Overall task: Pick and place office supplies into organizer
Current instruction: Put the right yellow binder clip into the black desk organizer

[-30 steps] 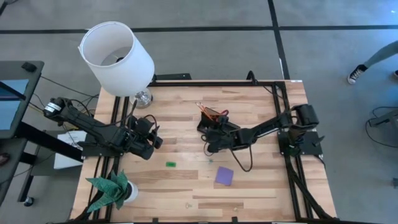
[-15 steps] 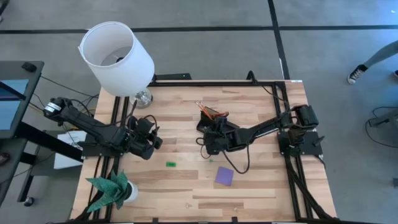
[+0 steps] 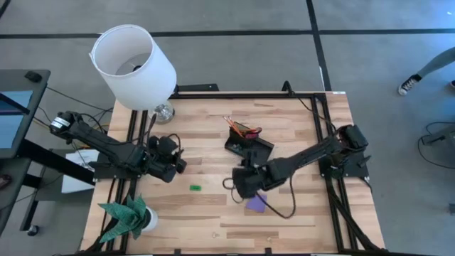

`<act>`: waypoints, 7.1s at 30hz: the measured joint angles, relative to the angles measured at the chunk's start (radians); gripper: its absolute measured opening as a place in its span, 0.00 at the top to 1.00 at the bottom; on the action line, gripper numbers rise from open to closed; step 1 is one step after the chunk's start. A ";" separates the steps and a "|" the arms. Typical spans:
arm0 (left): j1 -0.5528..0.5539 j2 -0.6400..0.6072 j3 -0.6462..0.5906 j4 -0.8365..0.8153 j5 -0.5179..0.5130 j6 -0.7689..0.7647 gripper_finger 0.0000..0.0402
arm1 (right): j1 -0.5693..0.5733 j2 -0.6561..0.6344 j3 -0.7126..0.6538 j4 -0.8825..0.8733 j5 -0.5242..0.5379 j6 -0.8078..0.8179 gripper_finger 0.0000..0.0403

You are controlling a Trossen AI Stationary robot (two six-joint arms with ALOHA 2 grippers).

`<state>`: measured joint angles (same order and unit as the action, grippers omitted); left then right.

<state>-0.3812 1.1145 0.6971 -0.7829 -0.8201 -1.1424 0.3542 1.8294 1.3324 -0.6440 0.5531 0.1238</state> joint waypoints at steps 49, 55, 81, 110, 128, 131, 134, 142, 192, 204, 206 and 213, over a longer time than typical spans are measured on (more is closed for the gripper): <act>0.007 0.000 -0.340 0.868 0.264 0.206 0.68 | 0.434 0.179 0.019 0.050 -0.646 1.560 0.53; 0.007 0.000 -0.340 0.851 0.264 0.205 0.68 | 0.401 0.224 0.032 0.093 -0.756 1.492 0.60; 0.006 0.000 -0.340 0.815 0.275 0.215 0.68 | 0.385 0.203 0.033 0.095 -0.697 1.440 0.49; 0.006 0.000 -0.340 0.813 0.274 0.215 0.68 | 0.392 0.249 0.037 0.075 -0.733 1.478 0.60; 0.006 0.000 -0.340 0.790 0.273 0.214 0.68 | 0.372 0.251 0.034 0.065 -0.731 1.415 0.74; 0.006 0.000 -0.340 0.790 0.271 0.214 0.68 | 0.363 0.251 0.035 0.043 -0.732 1.388 0.74; 0.006 0.000 -0.340 0.789 0.270 0.214 0.68 | 0.357 0.251 0.037 -0.004 -0.736 1.386 0.74; 0.006 0.000 -0.340 0.789 0.259 0.213 0.68 | 0.346 0.248 0.036 -0.056 -0.724 1.343 0.76; 0.006 0.000 -0.340 0.789 0.266 0.153 0.68 | 0.486 0.254 0.231 -0.412 -0.491 0.530 0.50; 0.006 0.000 -0.340 0.789 0.266 0.152 0.68 | 0.545 0.251 0.168 -0.359 -0.371 0.468 0.53; 0.006 0.000 -0.340 0.789 0.266 0.151 0.68 | 0.548 0.251 0.168 -0.348 -0.370 0.444 0.53; 0.006 0.000 -0.340 0.790 0.266 0.151 0.68 | 0.536 0.252 0.167 -0.300 -0.327 0.443 0.52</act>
<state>-0.3756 1.1149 0.3569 0.0074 -0.5541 -0.9916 0.8897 2.0815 1.4995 -0.9443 0.2259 0.5671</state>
